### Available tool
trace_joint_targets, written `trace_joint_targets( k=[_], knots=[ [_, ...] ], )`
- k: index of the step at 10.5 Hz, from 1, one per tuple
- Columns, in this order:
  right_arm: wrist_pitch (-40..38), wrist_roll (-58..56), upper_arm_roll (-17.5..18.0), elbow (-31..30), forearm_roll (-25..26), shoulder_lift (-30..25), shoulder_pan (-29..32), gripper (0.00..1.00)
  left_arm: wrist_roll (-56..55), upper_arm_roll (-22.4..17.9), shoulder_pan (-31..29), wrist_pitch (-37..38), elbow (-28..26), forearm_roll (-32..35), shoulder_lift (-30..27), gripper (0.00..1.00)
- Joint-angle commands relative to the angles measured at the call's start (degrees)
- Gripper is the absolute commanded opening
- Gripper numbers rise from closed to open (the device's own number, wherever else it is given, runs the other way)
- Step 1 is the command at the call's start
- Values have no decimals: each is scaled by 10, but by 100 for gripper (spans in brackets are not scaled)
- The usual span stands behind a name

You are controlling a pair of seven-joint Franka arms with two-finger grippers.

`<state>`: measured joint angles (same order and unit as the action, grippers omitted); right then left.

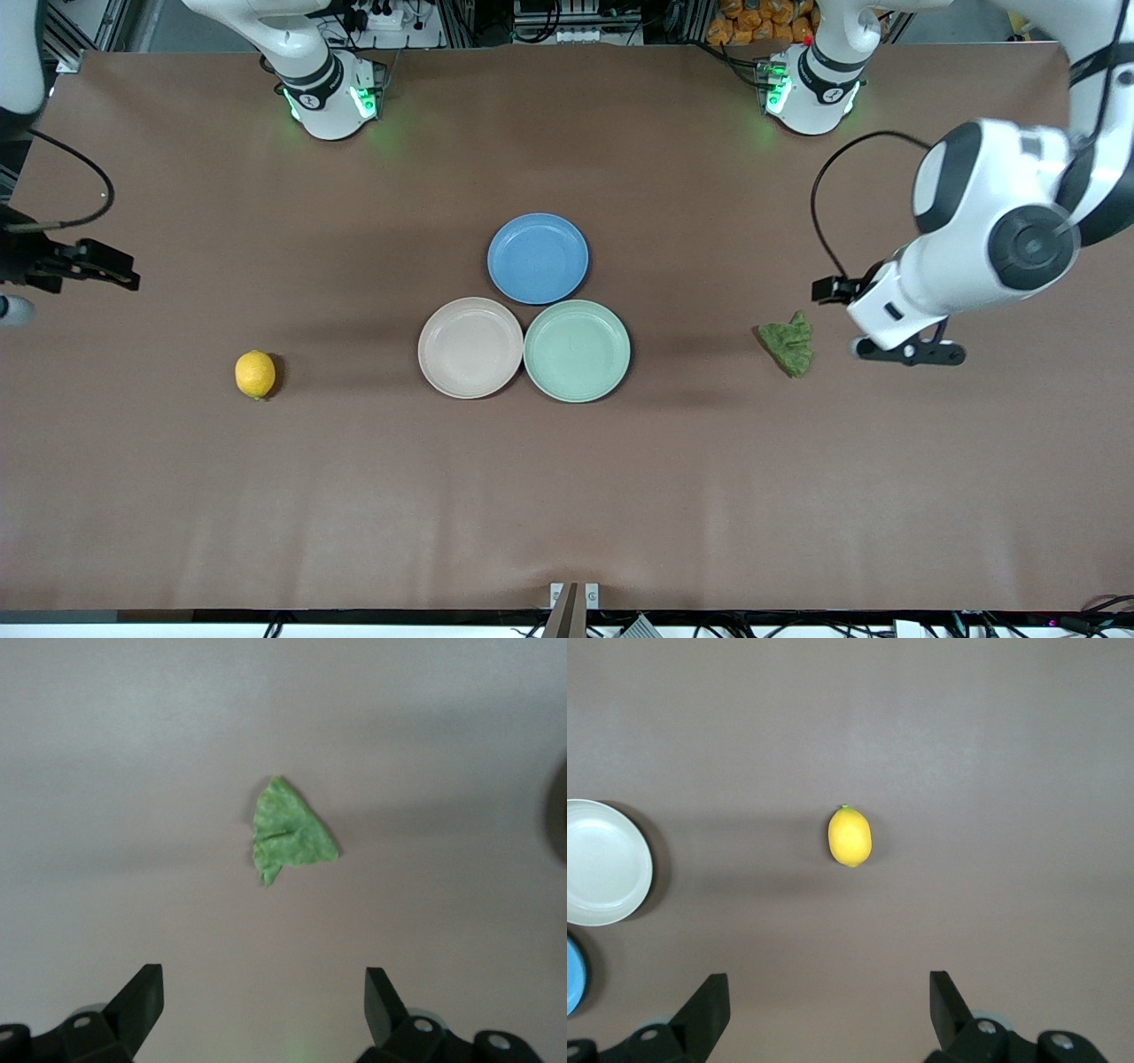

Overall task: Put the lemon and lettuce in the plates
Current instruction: 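Lower the left gripper onto the lettuce while the right gripper reaches the lemon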

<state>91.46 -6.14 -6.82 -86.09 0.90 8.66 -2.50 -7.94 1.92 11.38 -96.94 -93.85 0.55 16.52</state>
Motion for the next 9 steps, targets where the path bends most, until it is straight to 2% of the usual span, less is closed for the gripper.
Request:
trace_joint_targets(
  k=[1, 3, 6, 9],
  knots=[
    [118, 5, 5, -112, -5, -8, 12, 100, -31, 1, 8, -93, -84, -3, -4, 100],
    [204, 6, 5, -176, -5, 4, 12, 100, -31, 1, 2, -156, -141, -3, -13, 100],
    [259, 3, 5, -187, -5, 67, 18, 100, -45, 1, 0, -208, -191, -3, -21, 100],
    [313, 2, 7, -193, -6, 120, 29, 100, -52, 1, -1, -248, -214, -3, -15, 100]
  ],
)
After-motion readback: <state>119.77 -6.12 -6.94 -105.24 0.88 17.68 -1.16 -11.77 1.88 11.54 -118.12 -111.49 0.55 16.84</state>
